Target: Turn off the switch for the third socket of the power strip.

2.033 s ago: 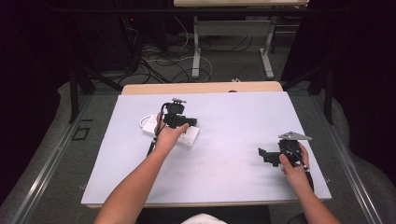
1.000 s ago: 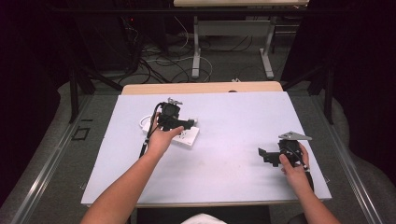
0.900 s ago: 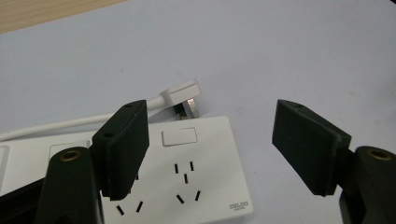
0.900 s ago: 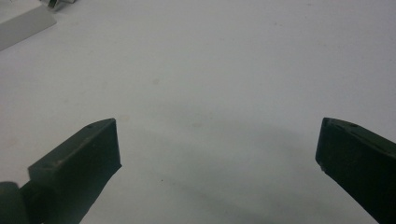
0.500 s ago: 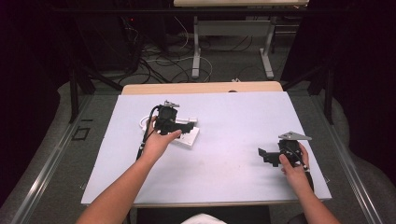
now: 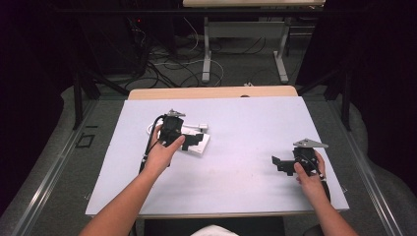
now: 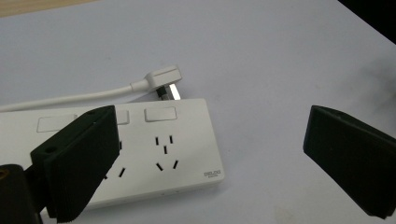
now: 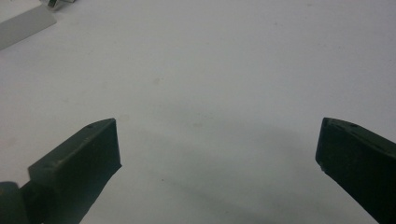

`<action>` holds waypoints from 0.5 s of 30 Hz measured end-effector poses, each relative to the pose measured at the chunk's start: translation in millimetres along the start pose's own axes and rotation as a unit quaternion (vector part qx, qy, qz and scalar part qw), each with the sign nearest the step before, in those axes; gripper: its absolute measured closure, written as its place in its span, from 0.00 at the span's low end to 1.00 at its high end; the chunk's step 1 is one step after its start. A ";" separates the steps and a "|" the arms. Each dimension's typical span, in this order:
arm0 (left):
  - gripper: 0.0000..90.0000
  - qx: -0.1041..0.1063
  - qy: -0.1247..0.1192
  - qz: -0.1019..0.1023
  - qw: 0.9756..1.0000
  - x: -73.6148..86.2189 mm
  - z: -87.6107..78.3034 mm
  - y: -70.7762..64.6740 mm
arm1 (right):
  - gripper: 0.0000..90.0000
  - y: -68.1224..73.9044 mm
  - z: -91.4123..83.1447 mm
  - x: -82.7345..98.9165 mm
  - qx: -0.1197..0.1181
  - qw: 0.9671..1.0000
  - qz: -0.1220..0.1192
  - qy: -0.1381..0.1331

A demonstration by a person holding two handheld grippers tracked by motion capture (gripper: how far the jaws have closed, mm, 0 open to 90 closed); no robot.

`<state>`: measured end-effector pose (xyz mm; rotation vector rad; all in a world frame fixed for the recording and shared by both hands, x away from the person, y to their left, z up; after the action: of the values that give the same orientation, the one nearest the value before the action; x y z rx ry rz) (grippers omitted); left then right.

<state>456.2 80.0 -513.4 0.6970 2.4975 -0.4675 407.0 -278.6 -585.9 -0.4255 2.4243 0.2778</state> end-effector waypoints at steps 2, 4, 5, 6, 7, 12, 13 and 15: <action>0.04 0.001 -0.003 -0.012 1.000 1.7 -2.4 2.0 | 0.00 0.1 0.2 0.0 0.000 1.000 -0.001 0.000; 0.04 0.001 -0.003 -0.012 1.000 4.0 -5.4 4.8 | 0.00 0.2 0.2 0.0 0.000 1.000 -0.001 0.000; 0.04 0.001 -0.005 -0.011 1.000 5.0 -6.7 6.0 | 0.00 0.2 0.2 0.0 0.000 1.000 -0.002 0.000; 0.04 0.002 -0.004 -0.013 1.000 6.5 -8.4 7.1 | 0.00 0.2 0.2 -0.1 0.001 1.000 -0.002 0.000; 0.04 0.004 -0.005 -0.015 1.000 7.8 -10.3 8.3 | 0.00 0.2 0.2 0.0 0.001 1.000 -0.002 0.000; 0.04 0.008 -0.011 -0.027 1.000 13.9 -20.4 15.2 | 0.00 0.5 0.4 -0.1 0.001 1.000 -0.003 0.000; 0.04 0.006 -0.012 -0.028 1.000 15.4 -22.3 16.8 | 0.00 0.5 0.3 -0.1 0.001 1.000 -0.003 0.000; 0.04 0.005 -0.009 -0.022 1.000 19.2 -26.7 20.1 | 0.00 0.5 0.2 -0.1 0.001 1.000 -0.003 0.000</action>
<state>443.1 115.5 -505.9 0.6401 2.4985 -0.5004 407.1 -278.1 -586.0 -0.4304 2.4234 0.2720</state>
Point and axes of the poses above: each handheld gripper's, and its own axes: z roughly forward along the jaws, x roughly out of its underside, y roughly to its left, the point moved 7 cm from there along z, roughly forward along the jaws, and after that the axes turned 14 degrees about y, right-handed, at the moved point
